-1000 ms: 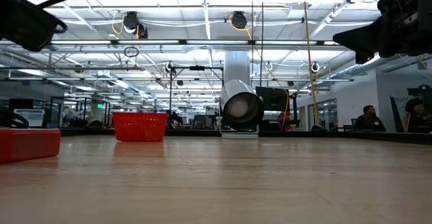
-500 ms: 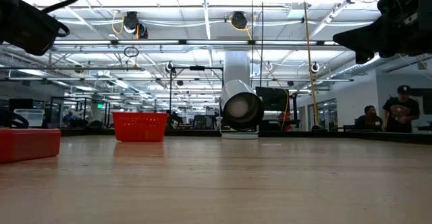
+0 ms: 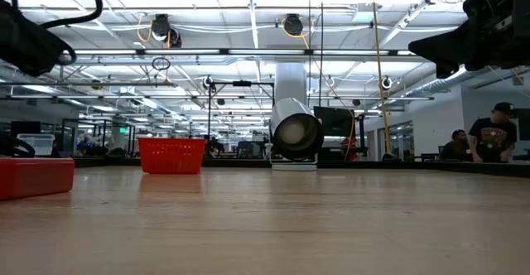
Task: Pick & Place Office items
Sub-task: Put the blue charger adapter into the top red bin
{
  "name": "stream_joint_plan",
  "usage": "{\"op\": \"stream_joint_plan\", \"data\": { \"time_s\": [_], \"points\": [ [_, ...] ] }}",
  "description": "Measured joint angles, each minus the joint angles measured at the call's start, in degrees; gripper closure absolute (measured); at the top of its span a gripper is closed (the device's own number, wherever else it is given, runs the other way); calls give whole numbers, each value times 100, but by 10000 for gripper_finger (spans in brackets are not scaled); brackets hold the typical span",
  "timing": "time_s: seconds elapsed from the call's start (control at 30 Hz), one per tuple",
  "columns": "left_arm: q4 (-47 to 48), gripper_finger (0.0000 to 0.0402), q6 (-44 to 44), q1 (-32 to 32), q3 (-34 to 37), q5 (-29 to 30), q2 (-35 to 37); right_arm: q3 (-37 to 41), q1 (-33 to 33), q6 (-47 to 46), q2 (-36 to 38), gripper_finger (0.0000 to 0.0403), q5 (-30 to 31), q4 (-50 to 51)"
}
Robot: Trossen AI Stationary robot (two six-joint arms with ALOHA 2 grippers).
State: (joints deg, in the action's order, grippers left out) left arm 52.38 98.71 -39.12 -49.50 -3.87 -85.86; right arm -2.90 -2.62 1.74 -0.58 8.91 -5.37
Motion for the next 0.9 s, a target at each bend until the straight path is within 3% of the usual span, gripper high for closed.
{"op": "stream_joint_plan", "data": {
  "time_s": [0.1,0.33,0.9],
  "points": [
    [86,174,5,-7,0,14,0,0,1,-2,2,403,0,0],
    [-284,174,-73,-5,-9,680,0,0,-1,0,0,403,0,0],
    [-397,174,-531,-39,-20,842,-50,0,1,0,2,403,0,0]
  ]
}}
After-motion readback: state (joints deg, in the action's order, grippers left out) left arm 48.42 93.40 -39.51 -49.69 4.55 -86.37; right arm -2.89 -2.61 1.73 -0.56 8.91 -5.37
